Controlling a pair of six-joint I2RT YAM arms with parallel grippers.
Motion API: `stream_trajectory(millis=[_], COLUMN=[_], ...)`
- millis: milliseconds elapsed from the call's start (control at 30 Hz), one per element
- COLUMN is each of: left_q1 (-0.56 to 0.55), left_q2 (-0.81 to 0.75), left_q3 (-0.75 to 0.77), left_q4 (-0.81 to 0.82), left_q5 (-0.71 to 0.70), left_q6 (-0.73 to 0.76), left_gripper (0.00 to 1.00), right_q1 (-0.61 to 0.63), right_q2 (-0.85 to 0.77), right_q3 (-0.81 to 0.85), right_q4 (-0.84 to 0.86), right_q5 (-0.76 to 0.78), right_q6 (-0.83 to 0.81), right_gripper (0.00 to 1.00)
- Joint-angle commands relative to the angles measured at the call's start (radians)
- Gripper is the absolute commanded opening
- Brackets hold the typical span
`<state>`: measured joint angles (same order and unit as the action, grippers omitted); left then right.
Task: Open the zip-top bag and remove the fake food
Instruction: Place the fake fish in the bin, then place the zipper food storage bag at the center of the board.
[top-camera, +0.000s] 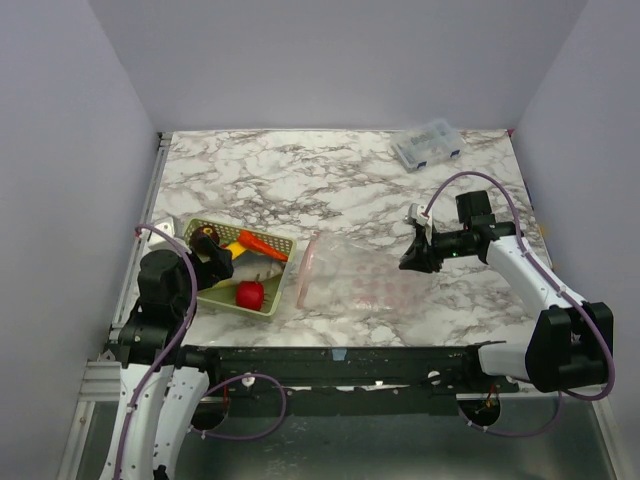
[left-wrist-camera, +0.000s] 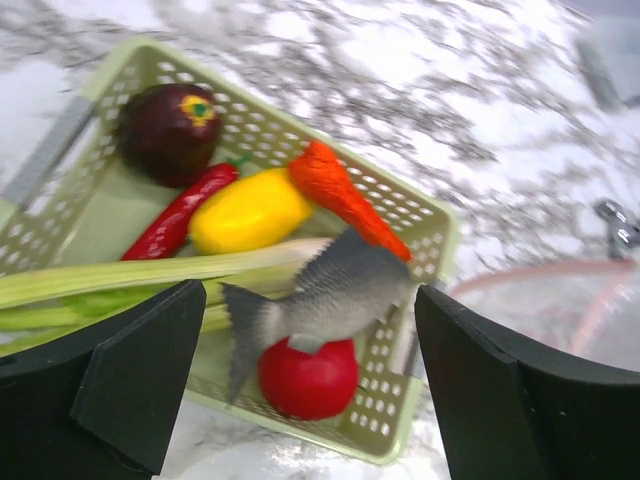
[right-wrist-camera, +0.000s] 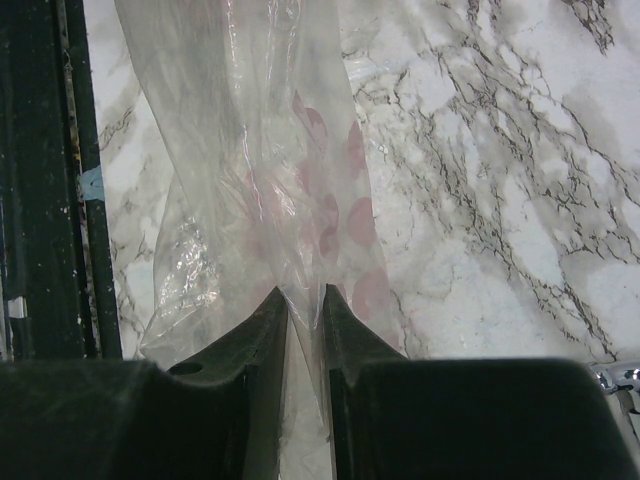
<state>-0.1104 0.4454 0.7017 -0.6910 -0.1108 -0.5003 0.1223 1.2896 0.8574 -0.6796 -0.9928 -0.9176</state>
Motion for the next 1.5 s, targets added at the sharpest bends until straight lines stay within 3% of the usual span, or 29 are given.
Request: stream_trajectory(millis=[0,367,633,900,1200,1267,1300,1367,1400,1433,1467], left_q1=[0.006,0.005,0.006,0.006,0.006,0.006,0.006,0.006,0.006,0.006,0.006], left_q2=[-0.030,-0.050,-0.053,-0.085,-0.100,-0.100,-0.097,-0.090,-0.086,-0.081,-0.077], left_q3=[0.033,0.004,0.000,-0.030,-0.086,-0.096,-0.098,-0.095,-0.089,-0.079,-0.067], left_q4=[0.058,0.151,0.172,0.183,0.281,0.296,0.297,0.296,0.291,0.281,0.272], left_q5=[0.357,0.579,0.635,0.625,0.730,0.751,0.759,0.773,0.778,0.781,0.783], left_q6=[0.104,0.068,0.054,0.004,-0.098,-0.116,-0.123,-0.126,-0.125,-0.121,-0.114], left_gripper=[0.90,0.98,0.98,0.98,0.99,0.99,0.99,0.99,0.99,0.99,0.98], right_q1=[-0.008,-0.143,-0.172,-0.220,-0.257,-0.258,-0.257,-0.259,-0.259,-0.259,-0.261], right_q2=[-0.008,-0.075,-0.073,0.126,0.430,0.474,0.490,0.518,0.518,0.510,0.496], right_q3=[0.004,0.050,0.075,0.202,0.364,0.395,0.407,0.432,0.437,0.445,0.449], right_q4=[-0.013,0.023,0.155,0.153,0.206,0.211,0.212,0.199,0.191,0.182,0.181], right_q5=[-0.013,-0.112,-0.038,0.071,0.213,0.254,0.267,0.277,0.279,0.284,0.295], right_q6=[-0.008,0.122,0.358,0.488,0.581,0.588,0.590,0.591,0.586,0.583,0.580], right_gripper=[0.20,0.18,0.19,0.20,0.21,0.27,0.35,0.63,0.71,0.91,1.00])
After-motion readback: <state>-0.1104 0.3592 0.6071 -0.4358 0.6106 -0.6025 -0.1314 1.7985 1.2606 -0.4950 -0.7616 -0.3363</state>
